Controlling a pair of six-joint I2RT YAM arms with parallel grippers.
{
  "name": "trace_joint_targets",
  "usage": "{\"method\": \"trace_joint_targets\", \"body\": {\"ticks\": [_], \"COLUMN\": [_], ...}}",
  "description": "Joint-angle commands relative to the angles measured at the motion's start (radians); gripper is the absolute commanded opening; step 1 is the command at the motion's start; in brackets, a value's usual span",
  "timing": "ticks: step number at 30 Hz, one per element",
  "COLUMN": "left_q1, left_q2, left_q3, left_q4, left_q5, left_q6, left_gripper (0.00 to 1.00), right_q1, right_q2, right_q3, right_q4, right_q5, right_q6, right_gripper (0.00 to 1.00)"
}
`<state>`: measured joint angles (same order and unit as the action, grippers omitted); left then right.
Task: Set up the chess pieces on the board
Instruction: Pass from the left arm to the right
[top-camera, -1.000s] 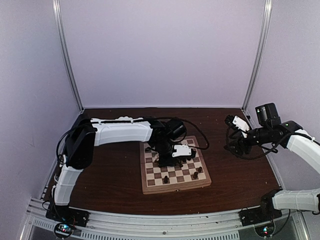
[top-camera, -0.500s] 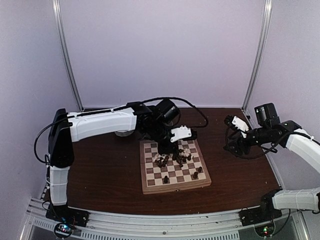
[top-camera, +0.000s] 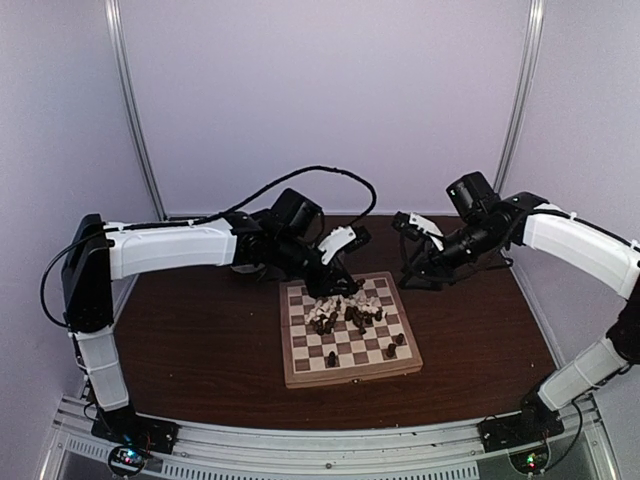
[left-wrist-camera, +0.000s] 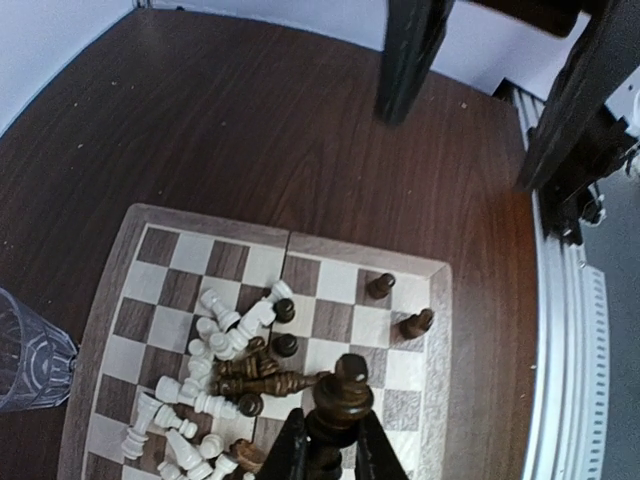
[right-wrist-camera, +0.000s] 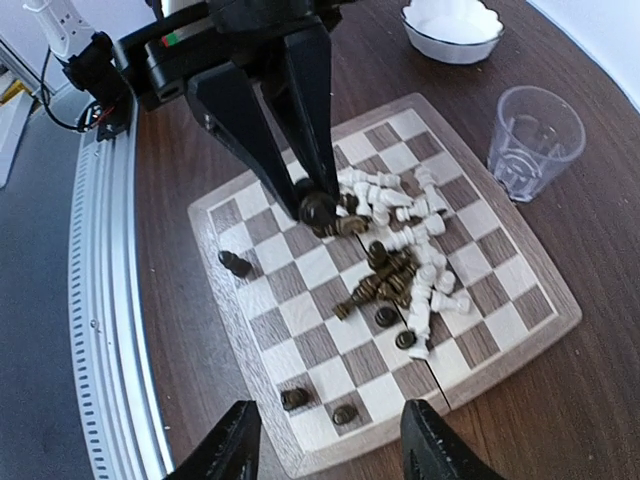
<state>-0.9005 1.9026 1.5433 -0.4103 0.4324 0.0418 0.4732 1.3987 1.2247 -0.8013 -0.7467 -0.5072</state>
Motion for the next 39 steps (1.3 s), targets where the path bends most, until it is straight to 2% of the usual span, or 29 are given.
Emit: {"method": "trace_joint_targets", "body": {"ticks": [1, 7, 17, 24, 30, 36, 39], "left_q1": [-0.004, -0.004, -0.004, -0.004, -0.004, -0.005, -0.004], "left_q2": [-0.092, -0.129, -0.150, -0.154, -0.155, -0.154, -0.152], "left_q3": [-0.083, -0.142, -0.171, -0.195, -0.194, -0.189, -0.189], "left_q4": [0.257, 0.390, 0.446, 0.474, 0.487, 0.493, 0.496], "left_q5": [0.104, 0.164, 0.180, 0.178, 0.202, 0.203, 0.209], "left_q6": [-0.166, -0.223, -0.249, -0.260, -0.259, -0.263, -0.266], "left_gripper": [0.12, 0.14, 0.14, 0.13, 0.13, 0.13, 0.13], "right_q1": [0.026, 0.041, 0.087, 0.079, 0.075, 0.103, 0.111], "right_q2": [0.090, 0.209, 0.211, 0.162, 0.136, 0.137, 0.135], "right_q3": [0.122, 0.257, 0.246, 0.217, 0.216, 0.201, 0.188], "right_q4": [-0.014, 0.006, 0.034, 0.049, 0.019, -0.029, -0.014], "right_q5": [-0.104, -0.179, -0.259, -0.267, -0.412, -0.374, -0.354], "right_q6": [0.129, 0.253, 0.319, 0.329, 0.303, 0.232, 0.239], "right_gripper": [0.50, 0.50, 0.50, 0.50, 0.54, 0.54, 0.50]}}
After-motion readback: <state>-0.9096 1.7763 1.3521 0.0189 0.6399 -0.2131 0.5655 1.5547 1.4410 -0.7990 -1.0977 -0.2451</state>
